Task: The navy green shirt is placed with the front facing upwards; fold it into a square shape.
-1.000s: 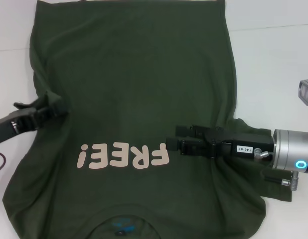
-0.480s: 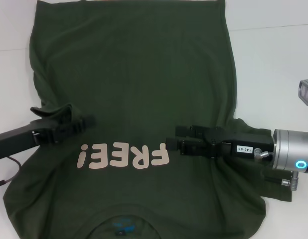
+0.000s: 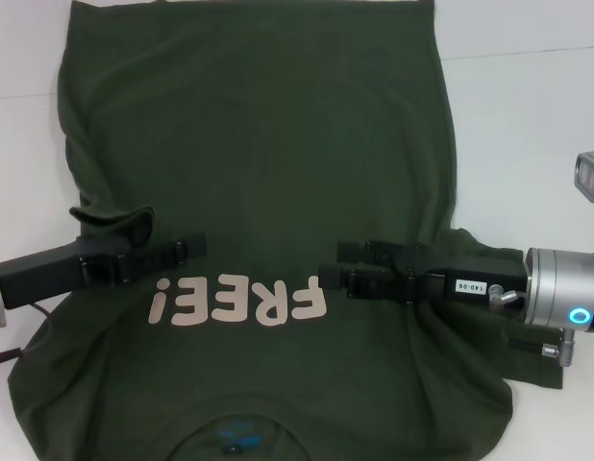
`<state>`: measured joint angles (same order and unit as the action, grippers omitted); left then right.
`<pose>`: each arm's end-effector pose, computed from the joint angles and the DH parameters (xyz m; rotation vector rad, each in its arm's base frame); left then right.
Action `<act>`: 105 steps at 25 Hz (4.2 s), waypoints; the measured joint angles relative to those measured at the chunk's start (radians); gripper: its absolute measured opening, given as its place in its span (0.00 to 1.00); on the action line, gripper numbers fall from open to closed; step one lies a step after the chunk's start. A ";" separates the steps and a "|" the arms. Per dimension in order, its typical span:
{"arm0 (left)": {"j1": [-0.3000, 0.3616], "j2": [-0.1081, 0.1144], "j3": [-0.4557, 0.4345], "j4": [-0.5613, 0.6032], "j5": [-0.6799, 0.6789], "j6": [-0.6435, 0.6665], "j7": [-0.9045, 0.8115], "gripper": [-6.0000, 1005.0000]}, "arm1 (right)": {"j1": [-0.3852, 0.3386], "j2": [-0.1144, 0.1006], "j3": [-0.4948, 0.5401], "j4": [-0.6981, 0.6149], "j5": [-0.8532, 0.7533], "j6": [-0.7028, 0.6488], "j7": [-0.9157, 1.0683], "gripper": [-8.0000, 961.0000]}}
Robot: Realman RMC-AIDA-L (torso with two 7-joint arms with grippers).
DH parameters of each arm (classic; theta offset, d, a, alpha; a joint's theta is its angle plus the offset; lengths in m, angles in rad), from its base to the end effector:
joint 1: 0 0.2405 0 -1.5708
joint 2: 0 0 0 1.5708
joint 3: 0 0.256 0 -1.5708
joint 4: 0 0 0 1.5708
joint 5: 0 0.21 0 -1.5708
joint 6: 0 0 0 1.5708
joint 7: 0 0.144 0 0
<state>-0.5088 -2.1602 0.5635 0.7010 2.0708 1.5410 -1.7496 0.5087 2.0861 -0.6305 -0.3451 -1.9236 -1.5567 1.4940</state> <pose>-0.2651 0.3224 -0.0136 -2.5357 -1.2083 -0.8329 0.2730 0.2940 -0.0441 -2.5947 1.1942 1.0143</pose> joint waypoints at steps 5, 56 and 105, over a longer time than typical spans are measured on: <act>-0.009 0.000 0.024 -0.011 -0.006 0.006 0.001 0.90 | 0.000 0.000 0.000 0.000 0.000 0.004 -0.001 0.95; 0.002 -0.008 0.030 -0.137 -0.106 0.063 0.509 0.86 | 0.007 0.000 0.009 0.000 0.011 0.008 0.000 0.93; 0.179 0.013 -0.117 0.070 -0.088 0.022 0.466 0.82 | 0.067 0.000 0.028 0.010 0.021 0.047 0.065 0.85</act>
<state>-0.3300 -2.1472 0.4466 0.7706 1.9832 1.5625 -1.2834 0.5762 2.0861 -0.6029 -0.3351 -1.9021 -1.5101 1.5591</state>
